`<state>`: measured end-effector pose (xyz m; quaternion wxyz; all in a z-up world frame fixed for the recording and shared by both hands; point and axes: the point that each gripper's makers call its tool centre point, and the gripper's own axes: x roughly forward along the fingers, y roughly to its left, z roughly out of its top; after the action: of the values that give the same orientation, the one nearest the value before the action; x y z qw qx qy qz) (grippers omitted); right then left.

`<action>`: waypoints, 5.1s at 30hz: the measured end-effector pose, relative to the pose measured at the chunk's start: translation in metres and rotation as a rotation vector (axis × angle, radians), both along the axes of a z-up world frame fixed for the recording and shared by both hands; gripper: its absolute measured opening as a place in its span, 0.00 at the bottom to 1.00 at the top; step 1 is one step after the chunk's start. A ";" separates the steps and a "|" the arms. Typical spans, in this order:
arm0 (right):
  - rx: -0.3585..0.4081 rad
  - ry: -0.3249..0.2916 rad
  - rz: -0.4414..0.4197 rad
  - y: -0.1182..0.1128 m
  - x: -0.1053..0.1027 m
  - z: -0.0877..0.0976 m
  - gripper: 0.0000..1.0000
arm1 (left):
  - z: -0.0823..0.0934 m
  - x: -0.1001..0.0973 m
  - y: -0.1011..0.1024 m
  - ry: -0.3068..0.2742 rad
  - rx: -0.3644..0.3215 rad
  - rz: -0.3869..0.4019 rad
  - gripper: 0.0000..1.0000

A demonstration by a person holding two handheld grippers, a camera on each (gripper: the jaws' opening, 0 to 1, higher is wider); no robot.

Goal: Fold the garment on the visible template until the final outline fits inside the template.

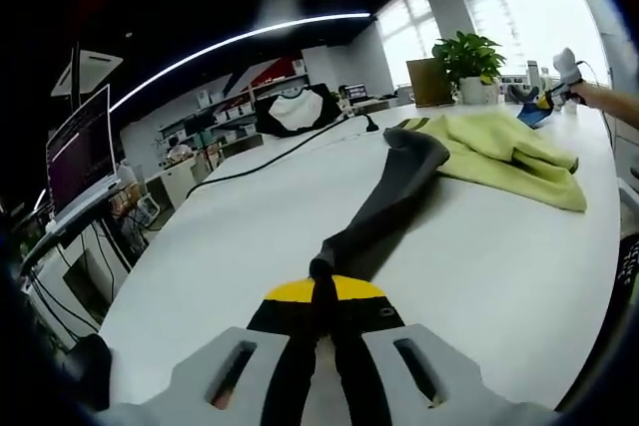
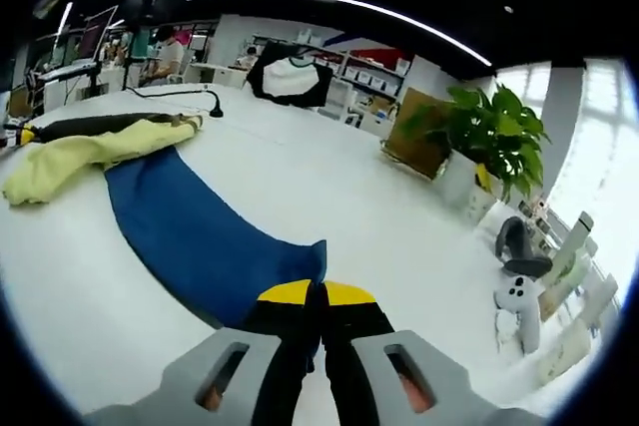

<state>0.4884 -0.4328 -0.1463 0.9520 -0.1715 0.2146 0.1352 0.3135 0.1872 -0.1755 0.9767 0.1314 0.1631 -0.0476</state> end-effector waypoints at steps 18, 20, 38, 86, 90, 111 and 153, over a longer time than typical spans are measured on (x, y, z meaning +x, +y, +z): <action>0.113 0.037 -0.089 -0.027 0.025 -0.013 0.00 | 0.001 0.005 0.018 -0.006 0.038 0.086 0.03; 0.113 0.035 -0.090 -0.029 0.029 -0.012 0.00 | 0.001 0.006 0.020 -0.004 0.044 0.086 0.03; -0.131 -0.056 -0.075 -0.034 0.036 -0.005 0.00 | 0.002 0.016 0.040 0.041 0.150 0.075 0.03; -0.131 -0.030 -0.175 -0.095 0.037 -0.013 0.00 | 0.001 0.037 0.093 0.079 0.230 0.140 0.03; -0.136 -0.030 -0.174 -0.099 0.036 -0.013 0.00 | 0.000 0.037 0.095 0.081 0.229 0.144 0.03; -0.198 -0.005 -0.221 -0.127 0.034 -0.019 0.00 | 0.002 0.043 0.121 0.090 0.233 0.171 0.03; -0.145 0.010 -0.269 -0.158 0.031 -0.026 0.00 | -0.002 0.046 0.136 0.109 0.271 0.162 0.03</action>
<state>0.5191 -0.5912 -0.1727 0.9454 -0.2090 0.2498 -0.0086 0.3591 0.3227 -0.1779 0.9403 0.2456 0.2308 0.0468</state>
